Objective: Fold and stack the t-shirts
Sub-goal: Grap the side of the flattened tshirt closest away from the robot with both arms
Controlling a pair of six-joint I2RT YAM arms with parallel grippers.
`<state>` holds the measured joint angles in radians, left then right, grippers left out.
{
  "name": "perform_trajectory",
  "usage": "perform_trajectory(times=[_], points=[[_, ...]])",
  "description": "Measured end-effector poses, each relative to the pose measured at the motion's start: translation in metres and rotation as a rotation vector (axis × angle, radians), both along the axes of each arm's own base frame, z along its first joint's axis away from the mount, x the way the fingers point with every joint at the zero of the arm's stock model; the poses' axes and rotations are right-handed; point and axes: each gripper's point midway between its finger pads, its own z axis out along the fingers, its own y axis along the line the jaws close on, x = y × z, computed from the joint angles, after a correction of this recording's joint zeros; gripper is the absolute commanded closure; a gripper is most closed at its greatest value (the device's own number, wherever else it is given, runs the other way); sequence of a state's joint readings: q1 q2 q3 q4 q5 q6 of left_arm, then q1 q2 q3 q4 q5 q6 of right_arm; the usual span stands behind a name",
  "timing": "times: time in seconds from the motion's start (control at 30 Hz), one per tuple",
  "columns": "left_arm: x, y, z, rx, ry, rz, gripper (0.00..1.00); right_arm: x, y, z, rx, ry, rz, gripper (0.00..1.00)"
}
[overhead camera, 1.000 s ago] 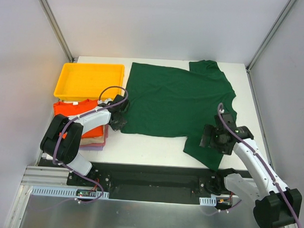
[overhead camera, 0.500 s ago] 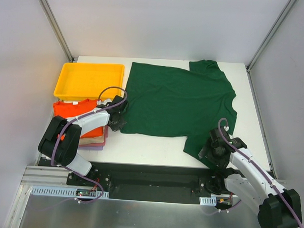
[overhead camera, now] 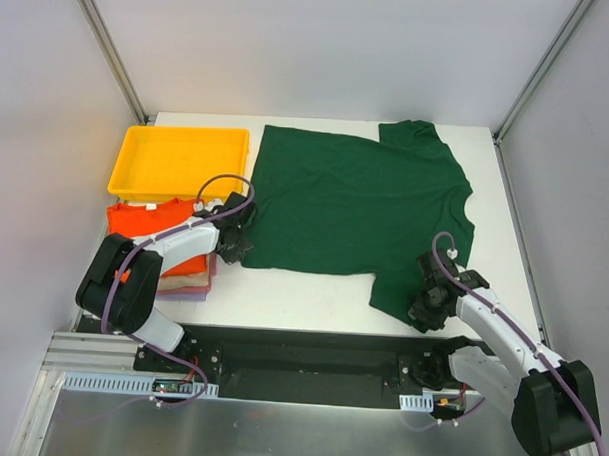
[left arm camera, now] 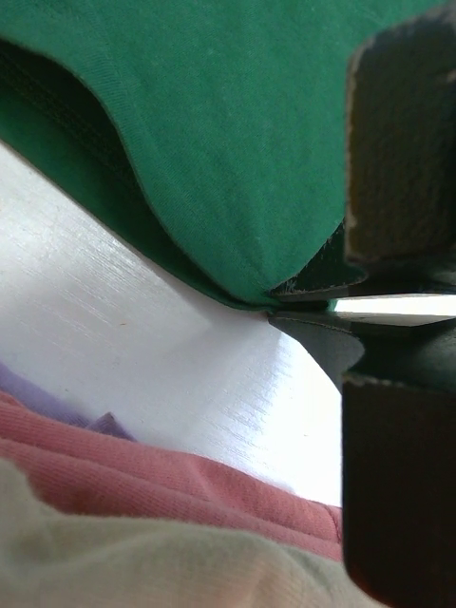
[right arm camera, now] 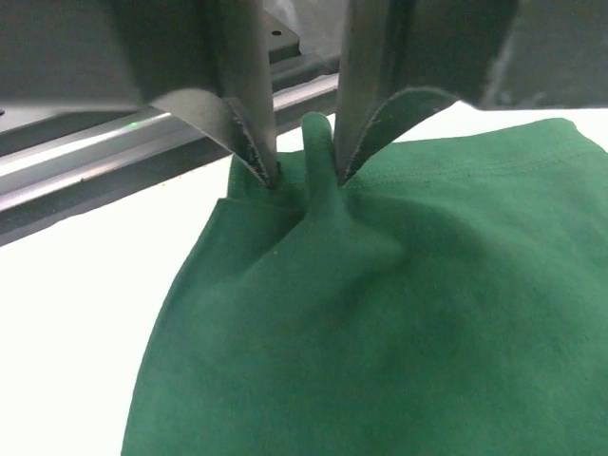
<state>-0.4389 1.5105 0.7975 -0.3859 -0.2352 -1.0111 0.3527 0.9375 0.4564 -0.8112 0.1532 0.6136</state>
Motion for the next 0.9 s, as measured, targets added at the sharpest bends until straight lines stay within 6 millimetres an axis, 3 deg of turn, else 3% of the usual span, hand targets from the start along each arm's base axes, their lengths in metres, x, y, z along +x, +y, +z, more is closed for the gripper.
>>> perform_trajectory(times=[0.13, 0.2, 0.4, 0.9], points=[[-0.003, 0.000, 0.000, -0.005, 0.001, -0.001, 1.00, 0.009, 0.003, 0.000, 0.008, -0.016, 0.018, 0.84], [-0.004, -0.001, 0.000, -0.012, 0.004, -0.004, 1.00, 0.011, 0.005, 0.001, 0.015, -0.025, 0.026, 0.99], [-0.013, -0.002, 0.005, -0.036, 0.008, -0.022, 1.00, 0.010, 0.005, 0.010, 0.030, -0.060, 0.051, 1.00], [-0.044, -0.003, 0.025, -0.111, -0.023, -0.066, 1.00, -0.007, -0.006, 0.091, 0.063, -0.245, 0.069, 0.99]])
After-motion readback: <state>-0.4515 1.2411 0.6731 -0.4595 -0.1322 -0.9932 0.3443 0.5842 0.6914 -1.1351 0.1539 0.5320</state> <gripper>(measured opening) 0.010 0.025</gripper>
